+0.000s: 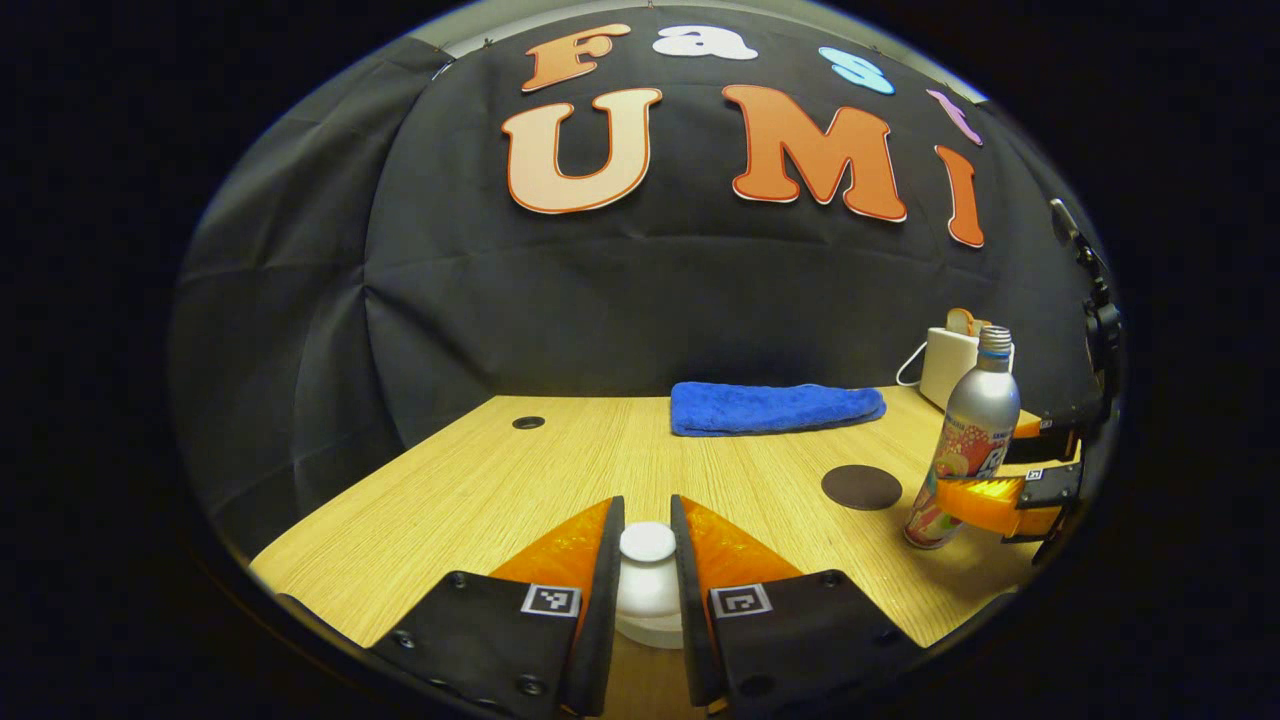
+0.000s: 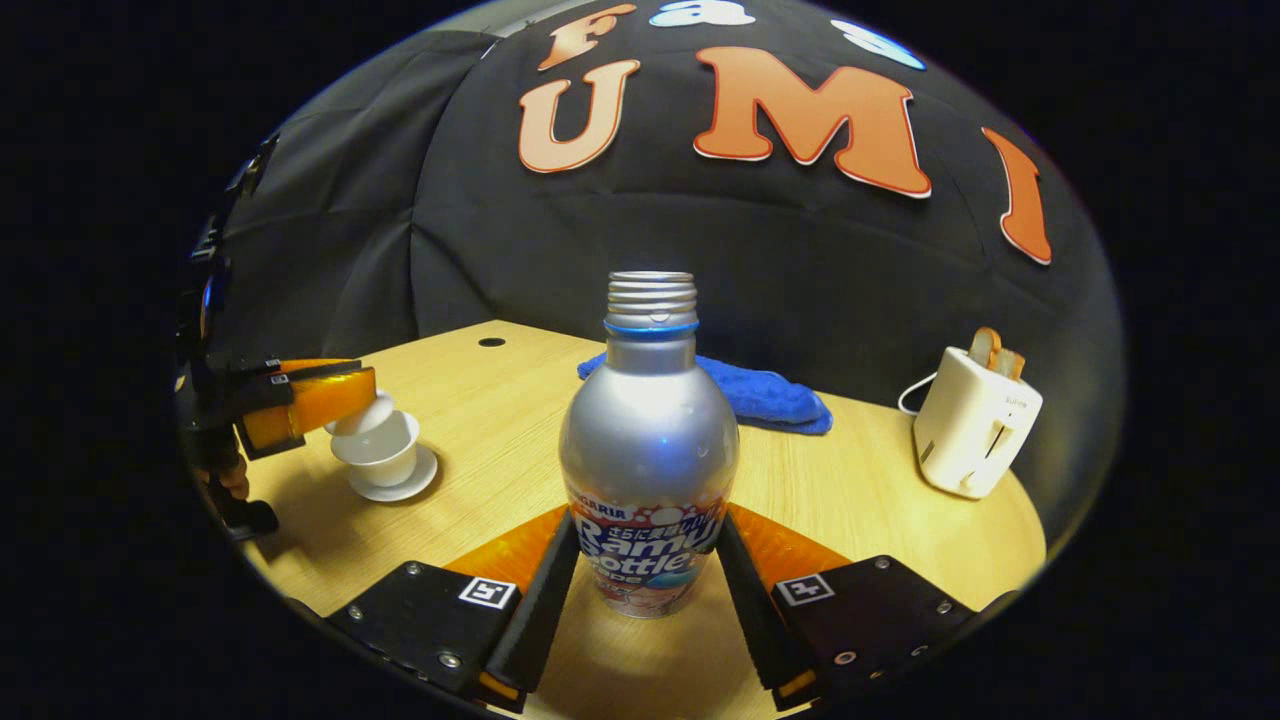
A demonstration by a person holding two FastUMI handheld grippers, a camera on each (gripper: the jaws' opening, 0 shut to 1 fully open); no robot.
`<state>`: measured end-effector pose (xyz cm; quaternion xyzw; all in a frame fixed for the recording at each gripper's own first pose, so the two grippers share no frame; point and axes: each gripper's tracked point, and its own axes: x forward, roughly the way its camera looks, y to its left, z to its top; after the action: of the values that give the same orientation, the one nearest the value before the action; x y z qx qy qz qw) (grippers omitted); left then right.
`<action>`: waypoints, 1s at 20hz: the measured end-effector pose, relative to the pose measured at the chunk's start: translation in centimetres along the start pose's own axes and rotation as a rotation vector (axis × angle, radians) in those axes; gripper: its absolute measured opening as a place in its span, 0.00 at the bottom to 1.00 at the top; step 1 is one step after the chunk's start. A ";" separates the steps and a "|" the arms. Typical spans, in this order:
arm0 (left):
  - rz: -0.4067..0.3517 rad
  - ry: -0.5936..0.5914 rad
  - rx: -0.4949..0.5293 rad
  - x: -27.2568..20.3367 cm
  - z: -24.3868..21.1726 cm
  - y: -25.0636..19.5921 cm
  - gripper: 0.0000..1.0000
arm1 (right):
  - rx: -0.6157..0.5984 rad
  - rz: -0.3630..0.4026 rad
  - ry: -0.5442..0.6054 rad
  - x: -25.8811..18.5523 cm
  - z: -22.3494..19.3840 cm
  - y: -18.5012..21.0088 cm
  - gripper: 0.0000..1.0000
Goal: Open the teacup lid with one hand, grasp the water bottle and pour water into the teacup with the other hand; after pouring, place the water bottle on the coaster and then close the teacup lid.
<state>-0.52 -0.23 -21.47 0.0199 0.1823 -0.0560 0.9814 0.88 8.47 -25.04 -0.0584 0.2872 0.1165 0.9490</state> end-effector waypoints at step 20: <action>0.157 -0.039 -0.027 -4.3 1.3 8.5 0.34 | -0.603 -0.066 -0.094 1.5 5.8 1.7 0.79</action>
<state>-3.03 8.58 -18.59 0.0200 0.1619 0.0233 0.9863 4.75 11.40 -21.15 -0.3415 0.1932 0.1681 0.9043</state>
